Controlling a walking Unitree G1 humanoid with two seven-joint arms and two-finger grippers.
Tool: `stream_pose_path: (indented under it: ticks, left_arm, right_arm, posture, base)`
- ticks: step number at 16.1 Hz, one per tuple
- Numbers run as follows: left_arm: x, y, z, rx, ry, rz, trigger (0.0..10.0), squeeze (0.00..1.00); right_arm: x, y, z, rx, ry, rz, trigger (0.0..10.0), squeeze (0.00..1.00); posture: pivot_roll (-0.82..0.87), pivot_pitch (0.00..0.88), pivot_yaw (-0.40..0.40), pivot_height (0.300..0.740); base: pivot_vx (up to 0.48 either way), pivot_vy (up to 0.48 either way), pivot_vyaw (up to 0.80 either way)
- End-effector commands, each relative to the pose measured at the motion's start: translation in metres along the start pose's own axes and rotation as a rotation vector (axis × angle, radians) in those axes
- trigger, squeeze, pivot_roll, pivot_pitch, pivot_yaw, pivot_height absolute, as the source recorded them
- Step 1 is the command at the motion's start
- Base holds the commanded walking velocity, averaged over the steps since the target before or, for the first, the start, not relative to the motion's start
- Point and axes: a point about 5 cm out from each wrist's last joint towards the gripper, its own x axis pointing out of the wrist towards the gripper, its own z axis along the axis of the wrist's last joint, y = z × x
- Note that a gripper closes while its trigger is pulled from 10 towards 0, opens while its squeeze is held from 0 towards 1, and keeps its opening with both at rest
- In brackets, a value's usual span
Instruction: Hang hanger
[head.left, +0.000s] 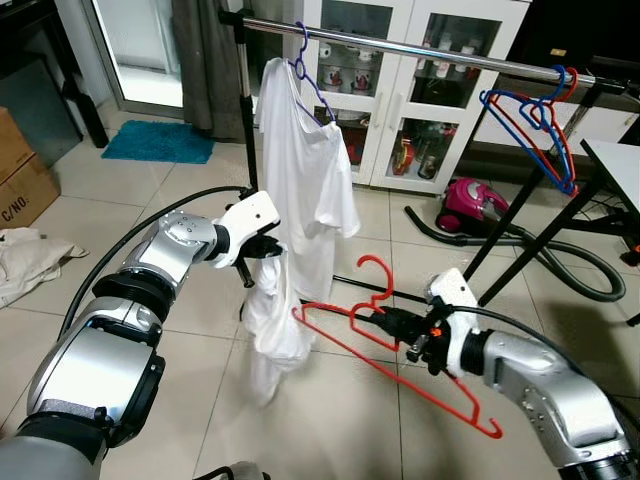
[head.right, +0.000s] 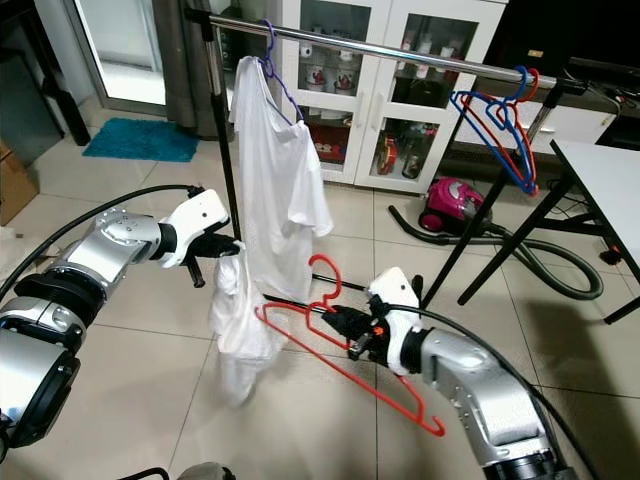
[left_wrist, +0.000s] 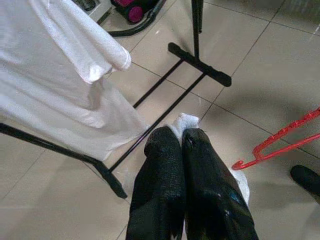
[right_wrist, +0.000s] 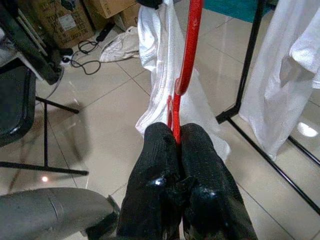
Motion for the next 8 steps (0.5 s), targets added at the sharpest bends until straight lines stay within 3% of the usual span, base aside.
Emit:
stream_pose_path:
  ticks: [1,8]
  left_arm:
    - [-0.001,0.004,0.010,0.012,-0.022,0.010,10.0,0.00]
    - [0.002,0.004,0.007,0.009,0.015,0.052,10.0,0.00]
  right_arm:
    - [0.000,0.001,0.005,0.001,-0.015,-0.007,10.0,0.00]
    - [0.001,0.001,0.023,0.041,-0.100,0.001,10.0,0.00]
  posture:
    - [0.11,0.042,-0.028,0.740]
    - [0.11,0.042,-0.028,0.740]
  base:
    - [0.000,0.000,0.00]
    - [0.000,0.000,0.00]
